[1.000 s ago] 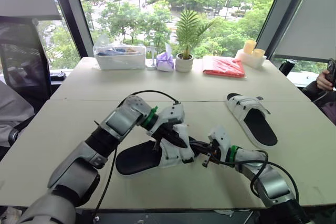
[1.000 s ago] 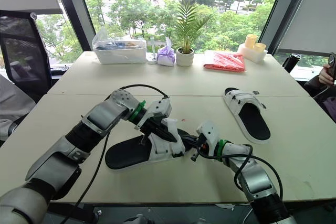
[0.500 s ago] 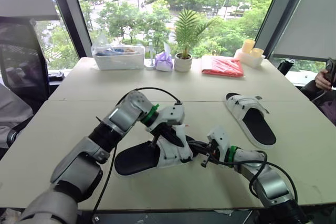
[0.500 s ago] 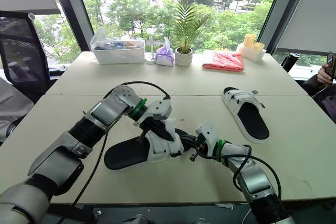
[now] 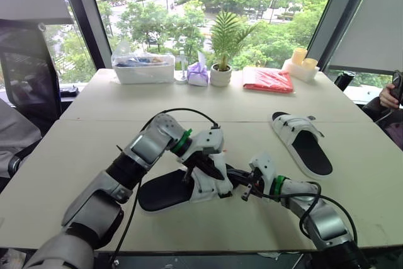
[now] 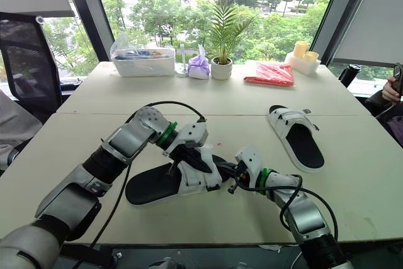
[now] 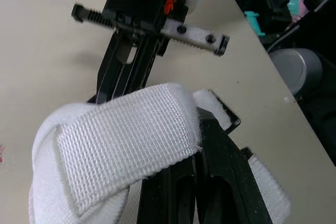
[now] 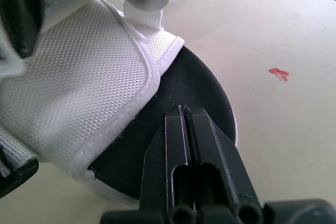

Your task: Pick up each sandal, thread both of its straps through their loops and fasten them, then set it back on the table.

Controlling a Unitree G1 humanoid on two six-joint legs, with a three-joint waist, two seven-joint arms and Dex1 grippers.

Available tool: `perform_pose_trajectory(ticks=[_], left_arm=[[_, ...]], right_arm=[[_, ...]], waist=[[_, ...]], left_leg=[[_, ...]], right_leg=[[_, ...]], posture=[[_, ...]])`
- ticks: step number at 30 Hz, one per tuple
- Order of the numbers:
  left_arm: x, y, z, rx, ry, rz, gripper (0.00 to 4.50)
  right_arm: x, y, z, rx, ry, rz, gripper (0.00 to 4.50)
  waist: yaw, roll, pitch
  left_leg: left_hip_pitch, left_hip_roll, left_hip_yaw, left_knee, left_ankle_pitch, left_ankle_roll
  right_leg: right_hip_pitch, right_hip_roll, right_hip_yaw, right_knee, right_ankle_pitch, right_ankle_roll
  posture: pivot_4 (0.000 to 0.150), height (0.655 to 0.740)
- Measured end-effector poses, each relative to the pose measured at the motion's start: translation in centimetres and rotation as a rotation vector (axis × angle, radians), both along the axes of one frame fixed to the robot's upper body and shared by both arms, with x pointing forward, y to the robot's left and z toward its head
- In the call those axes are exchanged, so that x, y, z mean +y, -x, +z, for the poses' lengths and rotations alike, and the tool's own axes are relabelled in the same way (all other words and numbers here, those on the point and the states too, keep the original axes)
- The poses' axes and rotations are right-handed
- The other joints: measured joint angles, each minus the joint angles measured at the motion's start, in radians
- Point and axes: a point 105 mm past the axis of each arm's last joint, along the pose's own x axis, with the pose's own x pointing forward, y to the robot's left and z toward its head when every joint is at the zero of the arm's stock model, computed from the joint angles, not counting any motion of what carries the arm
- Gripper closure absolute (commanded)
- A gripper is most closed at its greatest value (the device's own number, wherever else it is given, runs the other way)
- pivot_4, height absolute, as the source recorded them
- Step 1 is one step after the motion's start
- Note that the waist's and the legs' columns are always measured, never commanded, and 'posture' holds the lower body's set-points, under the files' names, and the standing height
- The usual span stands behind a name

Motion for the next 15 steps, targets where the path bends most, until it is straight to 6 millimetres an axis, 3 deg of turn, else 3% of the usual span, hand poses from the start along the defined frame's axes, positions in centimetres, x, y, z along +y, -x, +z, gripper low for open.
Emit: perform_pose_trajectory(ticks=[8, 11, 15], left_arm=[[-0.3, 0.5, 0.2, 0.011, 0.008, -0.012, 4.47], [-0.3, 0.4, -0.3, 0.007, 0.021, 0.015, 3.57], [-0.4, 0.4, -1.6, 0.026, 0.035, 0.105, 1.65]], right_arm=[[0.1, 0.0, 0.0, 0.001, -0.005, 0.000, 4.50], [0.1, 0.0, 0.0, 0.002, -0.005, 0.000, 4.50], [0.3, 0.0, 0.0, 0.001, -0.007, 0.003, 4.50]], waist=[[0.000, 0.000, 0.000], [0.000, 0.000, 0.000], [-0.001, 0.000, 0.000]], left_leg=[[0.000, 0.000, 0.000, 0.000, 0.000, 0.000], [0.000, 0.000, 0.000, 0.000, 0.000, 0.000], [0.000, 0.000, 0.000, 0.000, 0.000, 0.000]], right_leg=[[0.000, 0.000, 0.000, 0.000, 0.000, 0.000], [0.000, 0.000, 0.000, 0.000, 0.000, 0.000], [0.000, 0.000, 0.000, 0.001, 0.000, 0.001]], posture=[[0.150, 0.7400], [0.150, 0.7400], [0.150, 0.7400]])
